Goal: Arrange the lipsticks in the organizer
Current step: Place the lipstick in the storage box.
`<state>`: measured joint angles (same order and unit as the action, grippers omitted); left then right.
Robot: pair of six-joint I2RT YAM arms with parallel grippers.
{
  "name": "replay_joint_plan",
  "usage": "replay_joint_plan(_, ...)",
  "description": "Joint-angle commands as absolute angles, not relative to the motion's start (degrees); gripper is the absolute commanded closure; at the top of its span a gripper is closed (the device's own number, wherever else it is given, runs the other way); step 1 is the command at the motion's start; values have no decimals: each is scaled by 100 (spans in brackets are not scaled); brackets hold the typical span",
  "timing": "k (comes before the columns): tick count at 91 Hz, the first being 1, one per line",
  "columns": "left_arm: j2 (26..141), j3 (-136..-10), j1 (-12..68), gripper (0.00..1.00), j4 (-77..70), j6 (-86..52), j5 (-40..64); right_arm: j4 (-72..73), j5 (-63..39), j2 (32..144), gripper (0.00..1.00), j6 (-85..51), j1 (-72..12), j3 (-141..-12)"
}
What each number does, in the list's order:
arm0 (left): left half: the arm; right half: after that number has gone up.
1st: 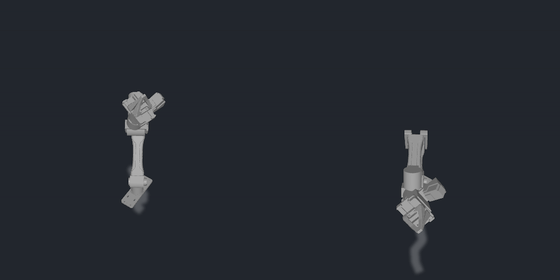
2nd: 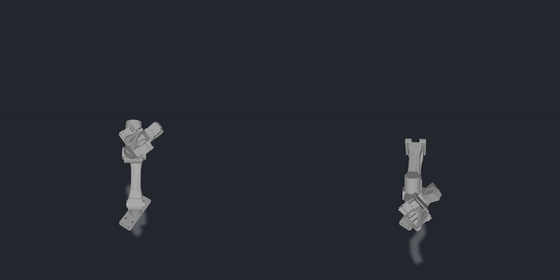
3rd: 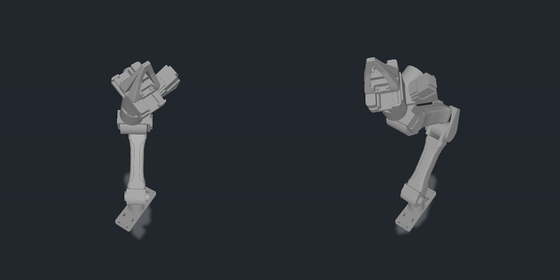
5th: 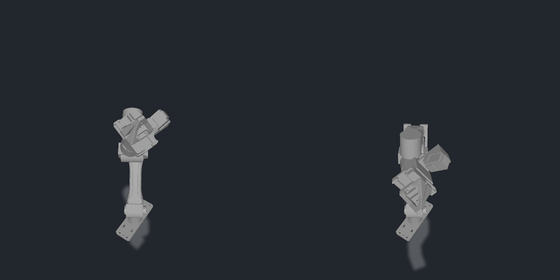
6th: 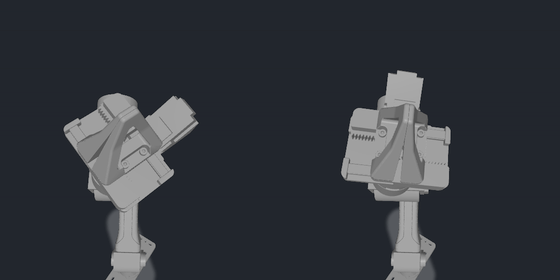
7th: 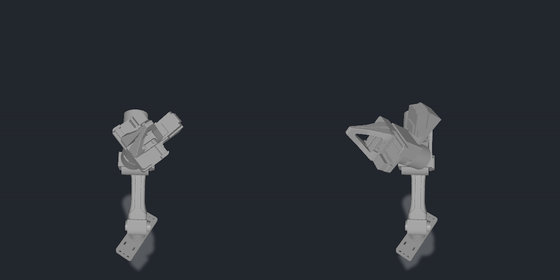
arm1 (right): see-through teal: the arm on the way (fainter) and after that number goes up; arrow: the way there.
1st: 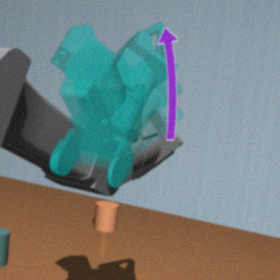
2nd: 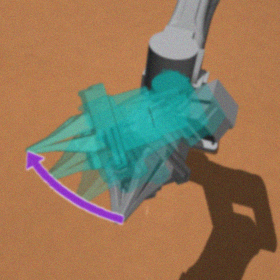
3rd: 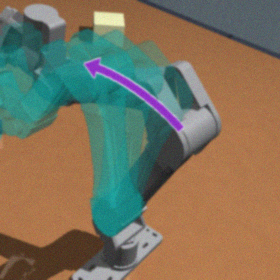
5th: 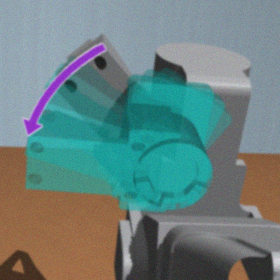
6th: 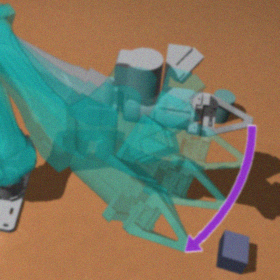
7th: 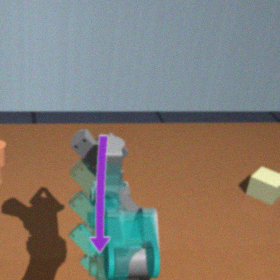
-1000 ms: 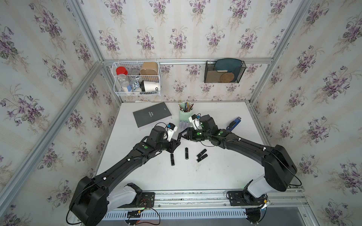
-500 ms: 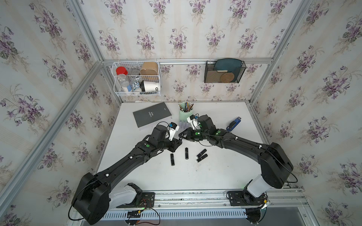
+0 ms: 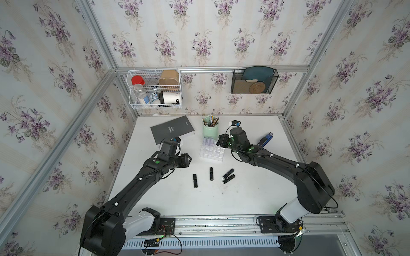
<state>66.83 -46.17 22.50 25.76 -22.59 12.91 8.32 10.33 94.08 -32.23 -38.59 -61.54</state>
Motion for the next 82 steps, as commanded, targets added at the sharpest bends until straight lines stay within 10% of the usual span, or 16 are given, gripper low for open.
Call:
replay_joint_plan(1,6785,-4570,2232,53,2759,-2379,1282,1340,2140,9784,89,-2488,-3909,-6319)
replay_joint_plan(82,6825,-4439,2235,58,2759,-2216,1292,1817,1852,10929,92,-2628,-3943,-6721)
